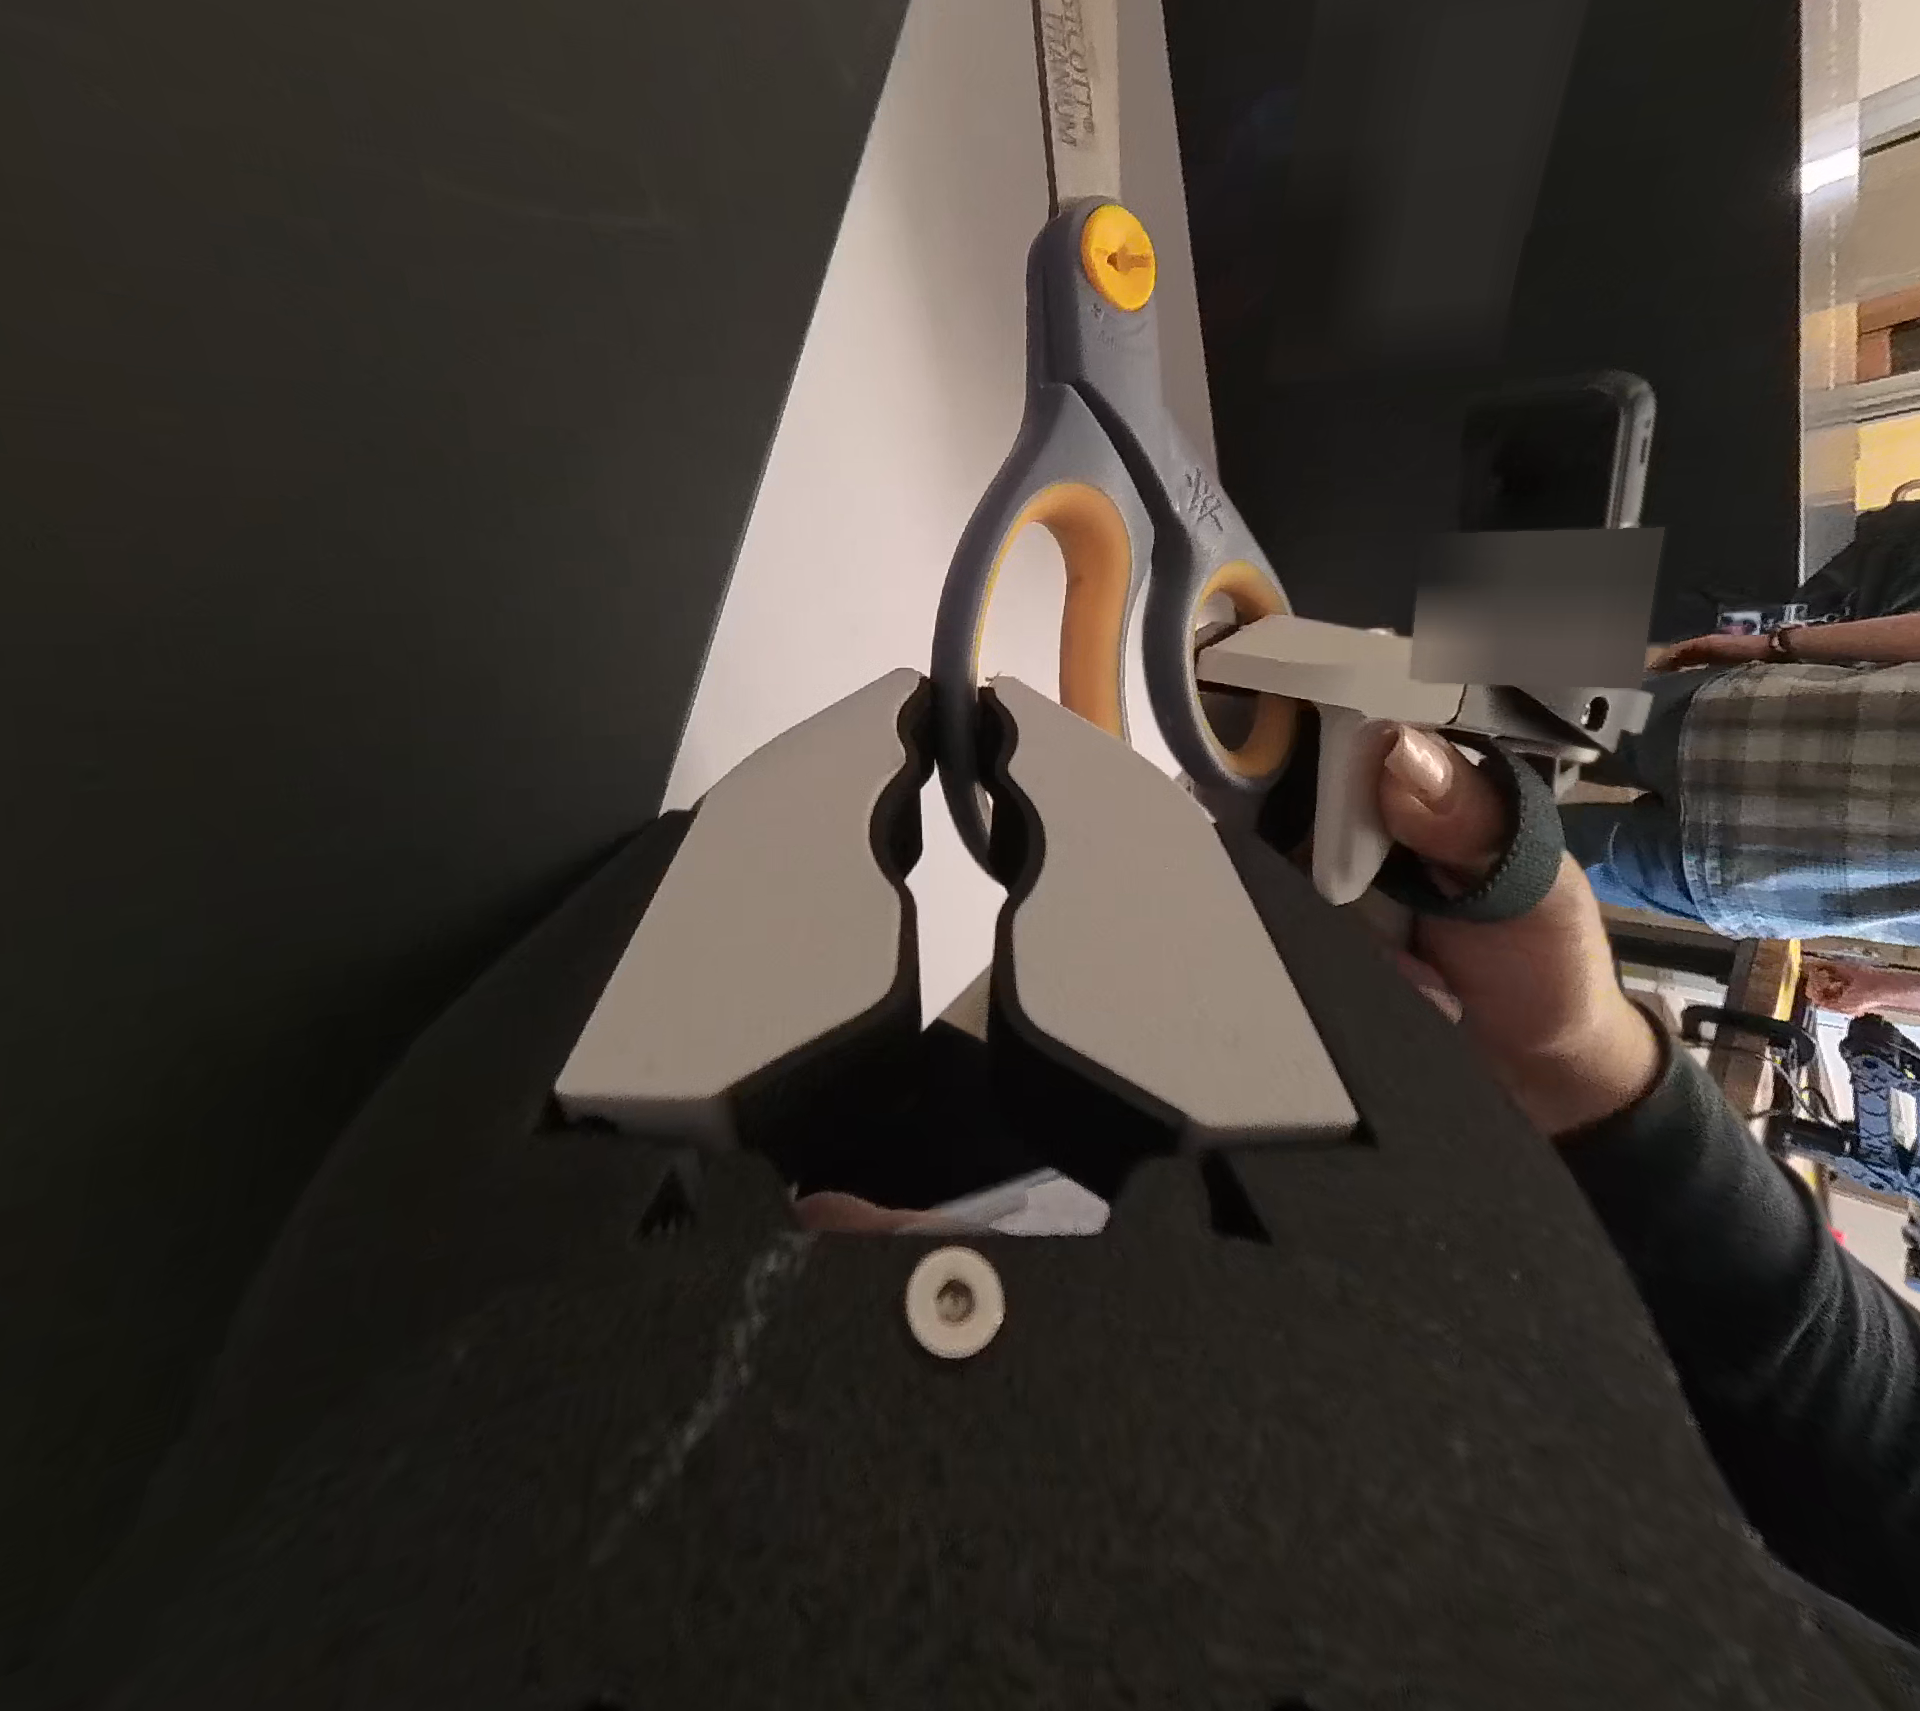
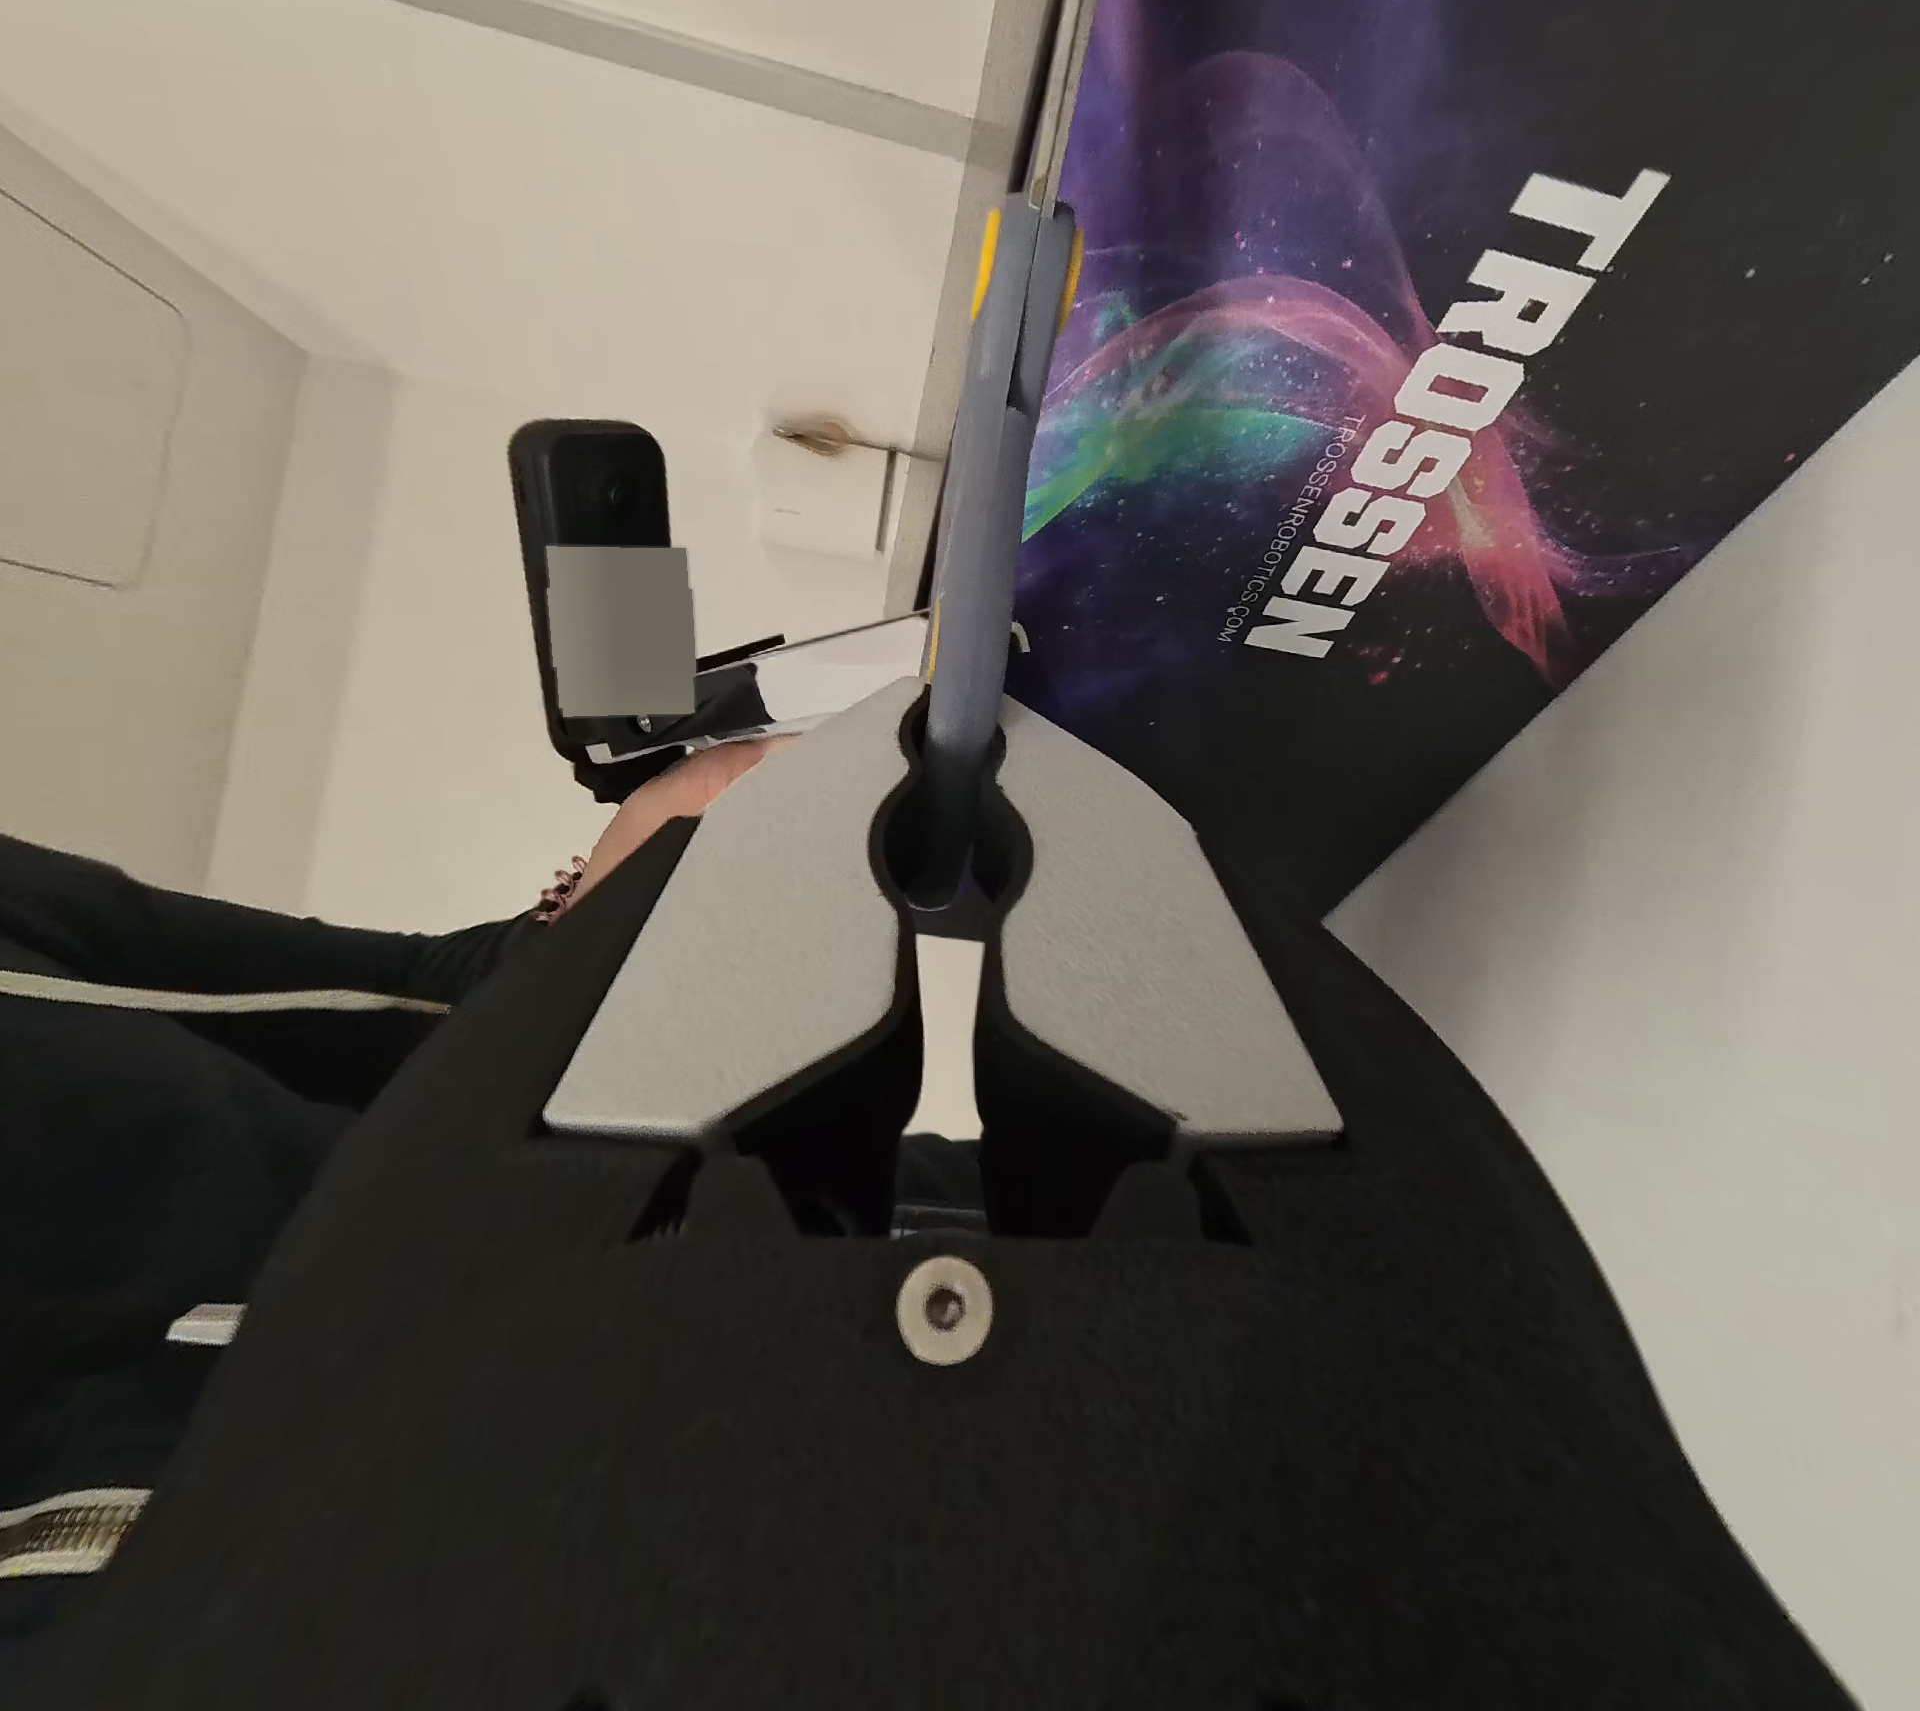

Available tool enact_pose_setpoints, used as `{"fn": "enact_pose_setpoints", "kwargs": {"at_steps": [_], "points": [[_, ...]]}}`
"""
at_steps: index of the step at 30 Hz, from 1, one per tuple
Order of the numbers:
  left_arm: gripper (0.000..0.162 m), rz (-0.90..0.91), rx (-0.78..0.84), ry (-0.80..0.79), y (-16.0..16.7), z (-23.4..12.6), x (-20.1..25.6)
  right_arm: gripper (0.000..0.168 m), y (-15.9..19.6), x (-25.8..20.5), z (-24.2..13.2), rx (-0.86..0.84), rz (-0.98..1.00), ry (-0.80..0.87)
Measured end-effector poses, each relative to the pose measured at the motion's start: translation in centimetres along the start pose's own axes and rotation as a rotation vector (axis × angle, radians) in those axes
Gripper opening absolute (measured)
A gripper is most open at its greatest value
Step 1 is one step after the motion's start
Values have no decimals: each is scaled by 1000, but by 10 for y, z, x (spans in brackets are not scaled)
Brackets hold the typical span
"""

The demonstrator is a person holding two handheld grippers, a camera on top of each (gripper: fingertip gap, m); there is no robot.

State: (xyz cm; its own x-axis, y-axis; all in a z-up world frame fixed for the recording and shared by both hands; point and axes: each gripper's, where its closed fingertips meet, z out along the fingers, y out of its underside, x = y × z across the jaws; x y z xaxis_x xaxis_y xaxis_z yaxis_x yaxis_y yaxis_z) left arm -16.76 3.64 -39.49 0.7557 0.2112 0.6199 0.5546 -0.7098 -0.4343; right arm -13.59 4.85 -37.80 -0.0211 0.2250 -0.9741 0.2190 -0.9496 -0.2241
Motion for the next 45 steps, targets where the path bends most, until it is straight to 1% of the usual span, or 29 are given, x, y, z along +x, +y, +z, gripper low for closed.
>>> {"fn": "enact_pose_setpoints", "kwargs": {"at_steps": [1, 4, 9, 13, 17, 21, 38, 42, 45], "points": [[6, 0, -6, 7, -1, 1, 1, 3, -2, 0, -1, -15, -16, 9], [7, -14, -15, 35, 0, 6, 7, 3, -9, 2, -8, -58, -61, 38], [7, -51, -1, 47, 2, 6, 9, 3, -9, 2, -11, -28, 29, 2], [7, -64, 3, 48, -1, 2, 7, 3, -7, 1, -6, -13, 46, -13], [7, -50, -7, 36, 1, 7, 7, 2, -9, 5, -9, -27, 37, -8], [7, -63, -2, 46, 3, 11, 10, 3, -11, 5, -14, -72, -17, 38], [7, -12, 18, 44, 4, 14, 11, 3, -13, 3, -16, -118, -134, 119], [7, 0, 15, 43, 4, 15, 11, 3, -13, 4, -17, -108, -99, 96], [7, -14, 1, 46, 5, 13, 11, 2, -12, 6, -16, -72, 17, 34]]}}
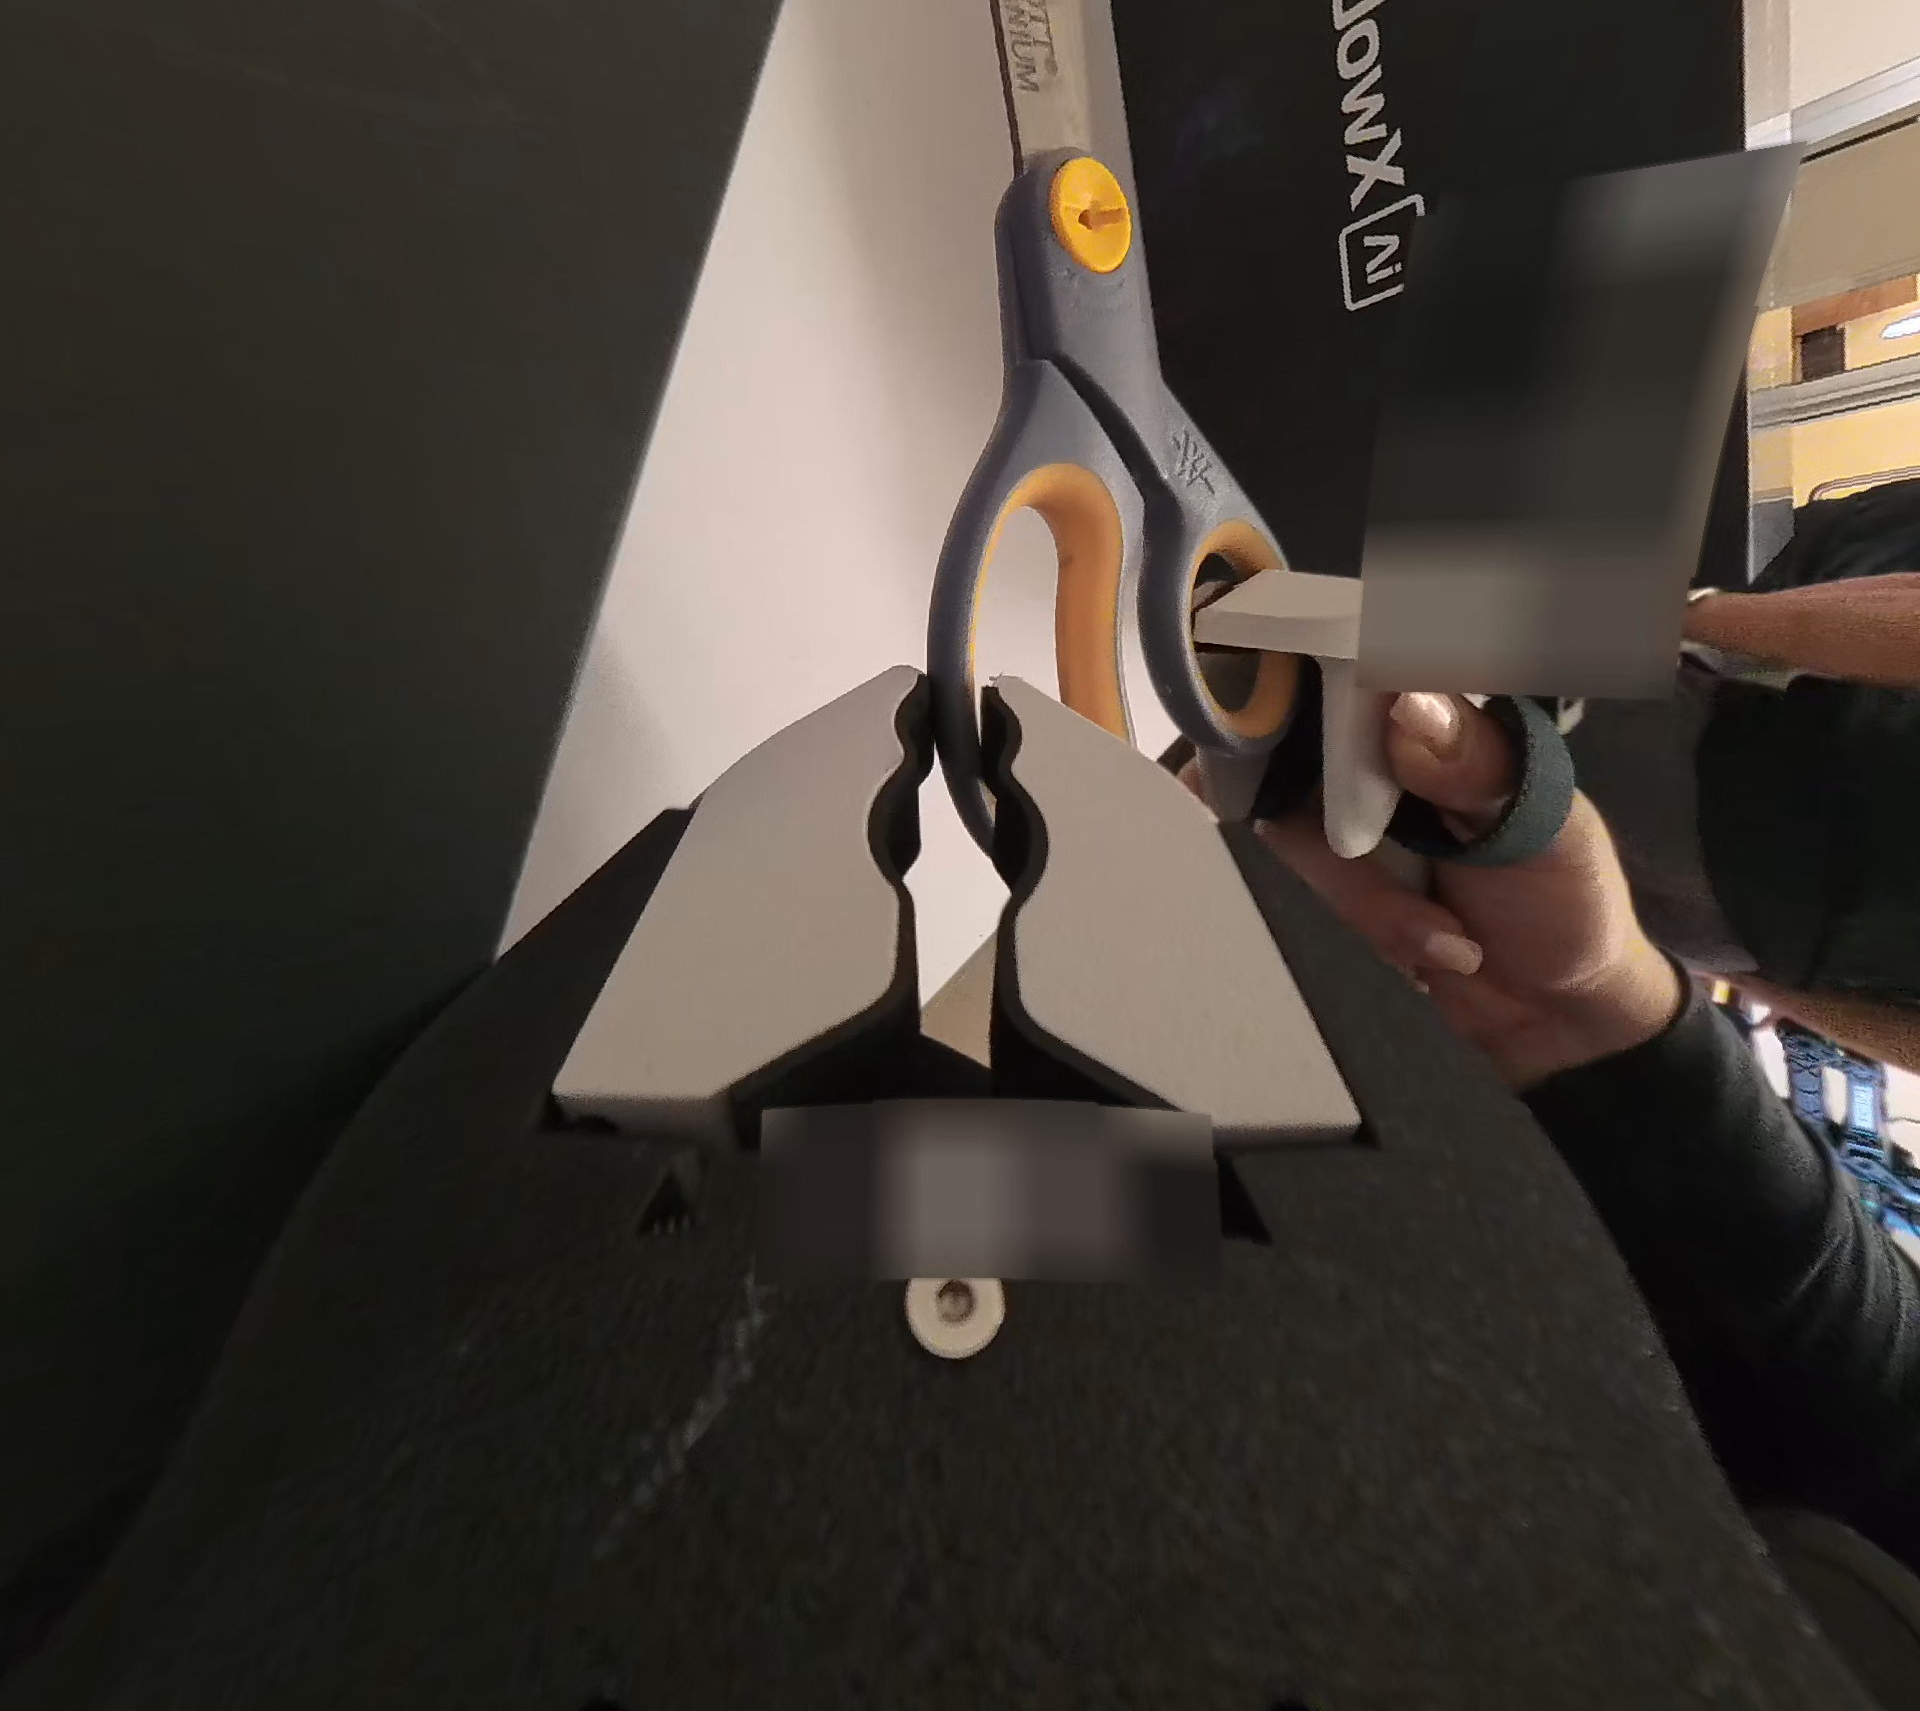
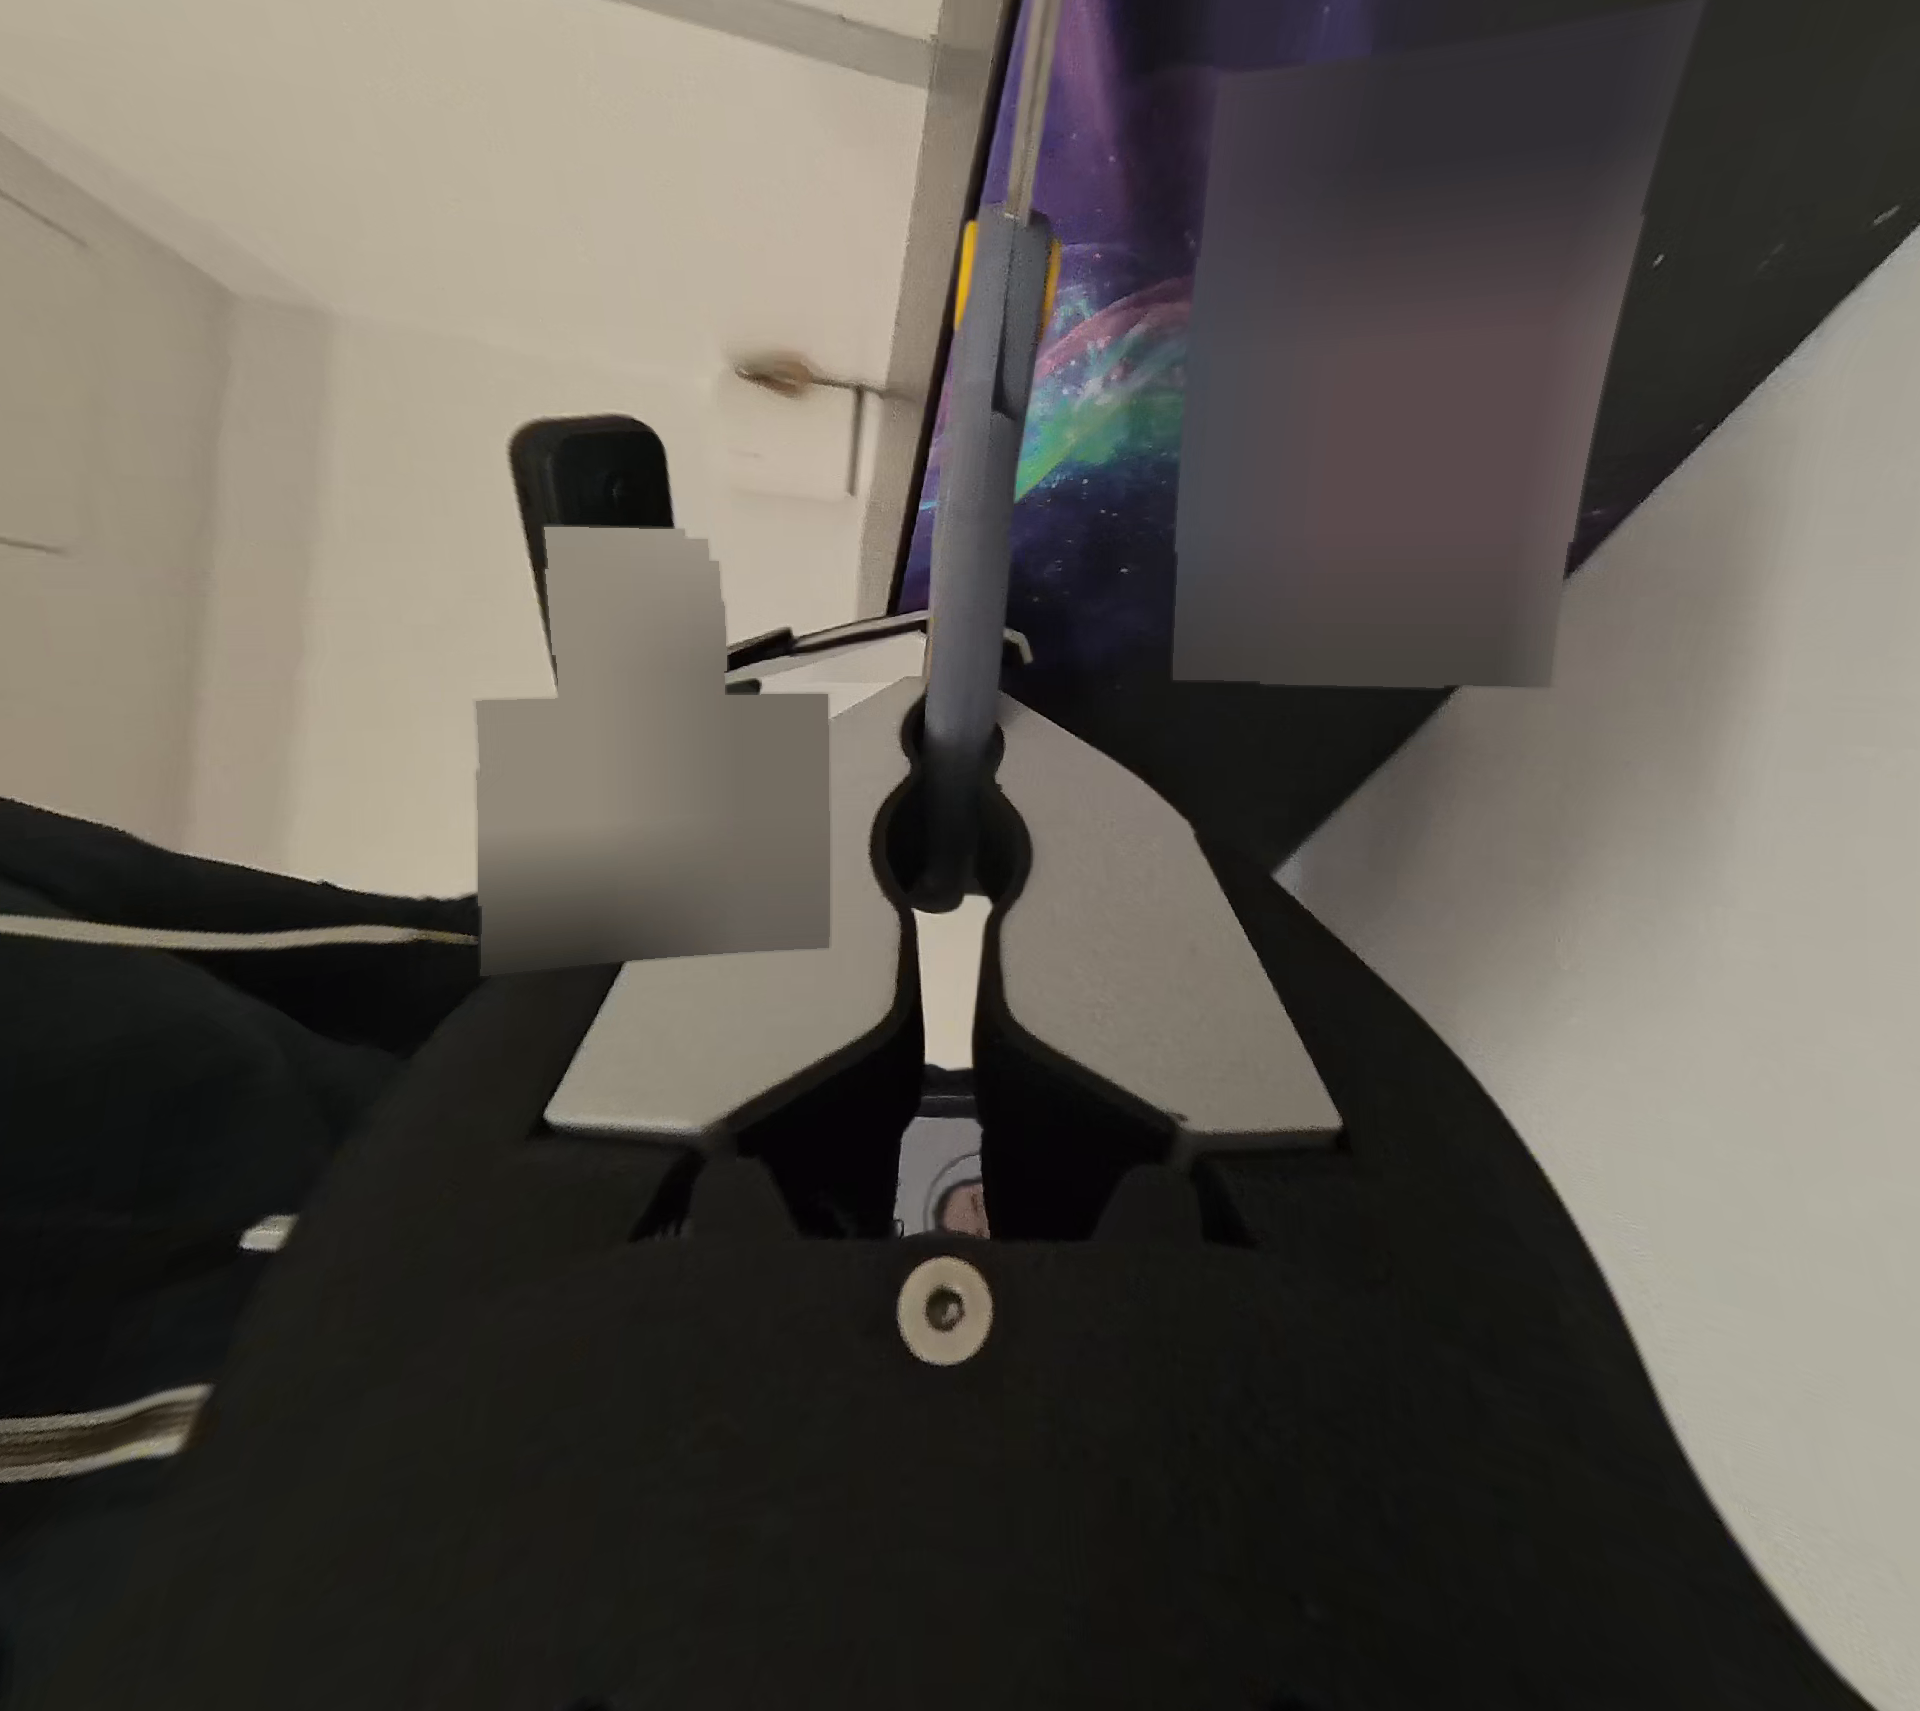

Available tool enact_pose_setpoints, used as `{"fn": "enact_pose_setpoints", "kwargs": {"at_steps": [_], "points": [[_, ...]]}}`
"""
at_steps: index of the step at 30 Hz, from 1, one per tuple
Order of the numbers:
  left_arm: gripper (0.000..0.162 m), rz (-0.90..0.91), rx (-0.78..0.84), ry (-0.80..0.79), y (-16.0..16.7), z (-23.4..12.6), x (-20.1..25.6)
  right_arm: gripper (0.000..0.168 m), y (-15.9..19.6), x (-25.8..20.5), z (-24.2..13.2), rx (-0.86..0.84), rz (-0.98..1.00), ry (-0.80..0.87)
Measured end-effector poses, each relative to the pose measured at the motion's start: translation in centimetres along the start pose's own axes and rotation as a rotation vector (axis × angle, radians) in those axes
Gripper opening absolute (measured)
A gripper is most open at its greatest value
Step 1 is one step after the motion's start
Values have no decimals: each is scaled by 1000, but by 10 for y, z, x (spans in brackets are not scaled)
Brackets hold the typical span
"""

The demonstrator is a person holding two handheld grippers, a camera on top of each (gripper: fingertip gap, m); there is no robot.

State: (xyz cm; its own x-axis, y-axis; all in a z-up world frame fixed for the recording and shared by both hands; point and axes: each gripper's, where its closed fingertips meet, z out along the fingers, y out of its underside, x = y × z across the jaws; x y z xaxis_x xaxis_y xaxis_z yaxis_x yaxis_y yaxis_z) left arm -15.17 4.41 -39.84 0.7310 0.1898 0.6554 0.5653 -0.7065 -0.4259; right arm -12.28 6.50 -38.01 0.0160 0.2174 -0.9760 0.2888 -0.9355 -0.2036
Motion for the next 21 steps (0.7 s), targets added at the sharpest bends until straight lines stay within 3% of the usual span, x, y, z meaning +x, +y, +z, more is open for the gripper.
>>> {"fn": "enact_pose_setpoints", "kwargs": {"at_steps": [11, 21], "points": [[8, 3, -11, -12, -10, -17, -1, 2, 5, -4, 14, 89, 157, -165], [7, 5, -19, -23, -8, -11, -7, 2, 4, 1, 14, 88, 109, -137]]}}
